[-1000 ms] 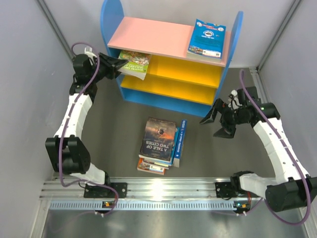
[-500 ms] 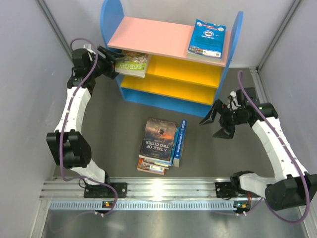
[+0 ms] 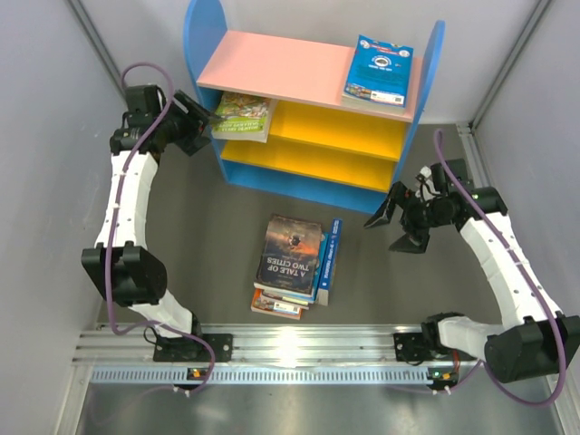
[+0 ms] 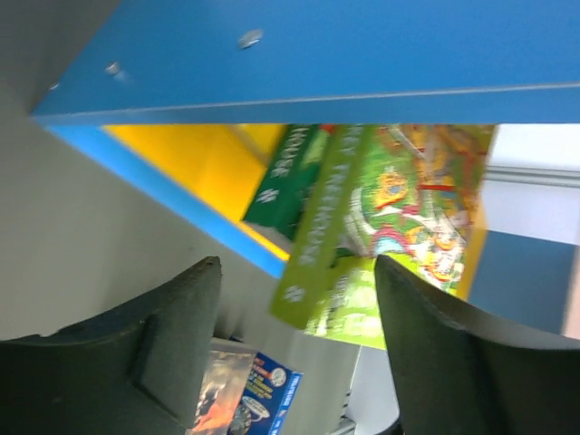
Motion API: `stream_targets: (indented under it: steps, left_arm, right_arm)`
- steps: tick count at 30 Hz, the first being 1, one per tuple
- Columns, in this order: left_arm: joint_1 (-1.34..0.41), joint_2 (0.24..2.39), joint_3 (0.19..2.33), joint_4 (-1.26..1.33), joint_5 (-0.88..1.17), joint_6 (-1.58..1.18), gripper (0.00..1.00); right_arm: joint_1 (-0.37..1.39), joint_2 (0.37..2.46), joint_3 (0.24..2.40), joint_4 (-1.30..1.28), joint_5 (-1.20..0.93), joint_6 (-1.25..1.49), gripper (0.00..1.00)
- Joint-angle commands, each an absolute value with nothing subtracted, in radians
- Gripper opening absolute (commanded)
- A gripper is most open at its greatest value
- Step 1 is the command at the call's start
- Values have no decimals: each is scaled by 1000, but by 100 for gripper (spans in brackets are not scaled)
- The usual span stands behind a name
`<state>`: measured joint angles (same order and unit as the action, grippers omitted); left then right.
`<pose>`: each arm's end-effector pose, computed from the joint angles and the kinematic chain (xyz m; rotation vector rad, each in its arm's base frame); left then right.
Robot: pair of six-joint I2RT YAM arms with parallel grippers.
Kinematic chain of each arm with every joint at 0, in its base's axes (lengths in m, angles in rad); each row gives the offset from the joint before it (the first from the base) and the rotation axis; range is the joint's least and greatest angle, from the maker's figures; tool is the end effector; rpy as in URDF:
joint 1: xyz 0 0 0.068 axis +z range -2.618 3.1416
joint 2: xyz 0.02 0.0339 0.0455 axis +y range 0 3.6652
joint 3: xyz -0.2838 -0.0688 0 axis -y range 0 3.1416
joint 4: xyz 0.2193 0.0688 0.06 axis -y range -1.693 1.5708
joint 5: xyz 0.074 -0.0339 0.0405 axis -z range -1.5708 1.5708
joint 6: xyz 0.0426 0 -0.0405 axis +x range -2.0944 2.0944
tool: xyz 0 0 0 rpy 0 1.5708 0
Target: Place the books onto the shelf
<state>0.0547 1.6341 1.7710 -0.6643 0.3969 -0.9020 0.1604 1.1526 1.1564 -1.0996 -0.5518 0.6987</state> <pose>0.3453 0.0024 0.4291 -0.7781 2.0470 -0.9129 0.1684 0.0499 0.3356 0.5539 2.7224 0.9928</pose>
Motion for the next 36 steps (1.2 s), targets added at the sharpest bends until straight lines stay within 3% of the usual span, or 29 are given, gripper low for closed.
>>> stream_targets:
  steps: [1,6,14,16,17,20,25,36]
  left_arm:
    - [61,1566,1775,-738,347,-835,71]
    - [60,1488,1737,-739,331,-833,58]
    - [26,1453,1686,-693,367,-867,56]
    - [11,1451,1703,-695,365,-868,49]
    - [5,1453,1707,-698,365,-871,39]
    - [-35,1450,1709,-701,359,-874,21]
    - [-95,1451,1694,-701,334,-871,3]
    - [-107,1591,1793,-735,288,-787,0]
  right_arm:
    - [152,1137,1148,-1081,-561,687,96]
    - [152,1124,1131,-1074,-558,699,96]
    - [152,1111,1114,-1058,-546,715,95]
    - [150,1103,1112,-1057,-540,718,95]
    - [152,1100,1111,-1058,-538,721,95]
    - [152,1085,1086,-1054,-535,727,95]
    - [152,1049,1062,-1046,-532,747,95]
    - [150,996,1049,-1077,-511,753,95]
